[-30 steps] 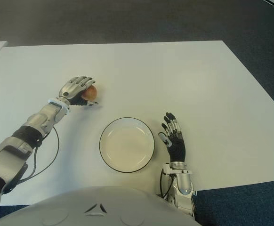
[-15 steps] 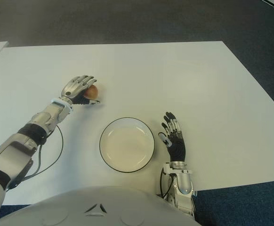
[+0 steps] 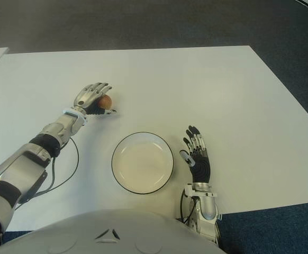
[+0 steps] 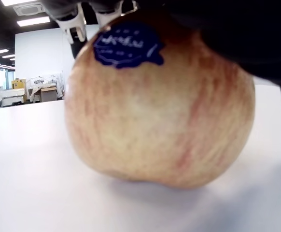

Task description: Put the apples into the plate.

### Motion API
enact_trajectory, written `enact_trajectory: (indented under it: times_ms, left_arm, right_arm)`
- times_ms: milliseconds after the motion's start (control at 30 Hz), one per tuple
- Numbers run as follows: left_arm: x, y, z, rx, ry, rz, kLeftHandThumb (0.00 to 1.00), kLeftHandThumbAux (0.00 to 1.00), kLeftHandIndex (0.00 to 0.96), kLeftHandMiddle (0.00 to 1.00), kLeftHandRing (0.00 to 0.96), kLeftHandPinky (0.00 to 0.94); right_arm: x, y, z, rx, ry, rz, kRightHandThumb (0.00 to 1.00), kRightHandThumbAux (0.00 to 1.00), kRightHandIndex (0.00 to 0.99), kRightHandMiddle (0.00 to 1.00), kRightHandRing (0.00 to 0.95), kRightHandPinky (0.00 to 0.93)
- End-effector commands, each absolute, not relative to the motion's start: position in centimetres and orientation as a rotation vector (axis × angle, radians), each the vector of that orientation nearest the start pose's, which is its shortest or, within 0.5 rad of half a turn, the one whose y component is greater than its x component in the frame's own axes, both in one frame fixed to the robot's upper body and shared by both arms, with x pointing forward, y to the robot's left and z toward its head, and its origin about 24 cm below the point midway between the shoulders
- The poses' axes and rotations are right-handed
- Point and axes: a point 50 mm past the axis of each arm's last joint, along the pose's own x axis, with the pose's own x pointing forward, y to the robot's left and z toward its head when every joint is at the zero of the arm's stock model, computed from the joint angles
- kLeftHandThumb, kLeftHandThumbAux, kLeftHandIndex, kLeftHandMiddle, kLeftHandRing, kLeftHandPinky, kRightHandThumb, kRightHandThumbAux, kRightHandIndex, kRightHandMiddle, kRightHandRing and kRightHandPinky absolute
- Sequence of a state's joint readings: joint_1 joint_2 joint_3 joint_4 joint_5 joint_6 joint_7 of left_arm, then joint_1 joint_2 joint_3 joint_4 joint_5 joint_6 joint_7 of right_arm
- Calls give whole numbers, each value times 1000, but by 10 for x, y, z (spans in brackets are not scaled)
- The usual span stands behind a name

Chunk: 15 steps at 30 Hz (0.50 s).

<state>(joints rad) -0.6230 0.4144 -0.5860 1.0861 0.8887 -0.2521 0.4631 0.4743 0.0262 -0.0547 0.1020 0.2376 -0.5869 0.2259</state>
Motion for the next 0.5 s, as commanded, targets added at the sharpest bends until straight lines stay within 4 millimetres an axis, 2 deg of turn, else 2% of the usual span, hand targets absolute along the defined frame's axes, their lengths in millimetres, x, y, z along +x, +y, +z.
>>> enact_trajectory:
  times_ms: [33,100,133,167,267,367,500]
  left_arm:
    - [287,207,-54,1578,157,-461,448,400,257,322,360,424]
    - [288,204,-53,1570,154,-467,509,448,331,436,471,535]
    - [288,203,-55,1574,164,-471,522,459,346,458,491,553]
    - [287,202,-56,1578,172,-474,592,542,376,510,537,593]
    - [286,201,-59,1582,193,-466,681,644,417,619,644,676]
    - [285,200,-61,1574,215,-456,715,679,433,701,722,726]
    - [284,200,-62,1573,233,-463,730,692,440,755,769,753]
  right_arm:
    - [111,-189,-32,193,63,-156,231,557,74,106,43,8]
    - [111,-191,-31,202,60,-162,239,553,81,114,50,4]
    - [111,-192,-31,208,57,-166,241,552,83,116,52,3]
    - [110,-193,-30,213,55,-168,247,551,87,122,56,4]
    - [111,-194,-28,229,41,-174,261,550,97,135,67,13]
    - [111,-195,-26,239,27,-178,280,555,108,148,81,43]
    - [112,-195,-21,247,2,-185,297,563,119,158,97,84]
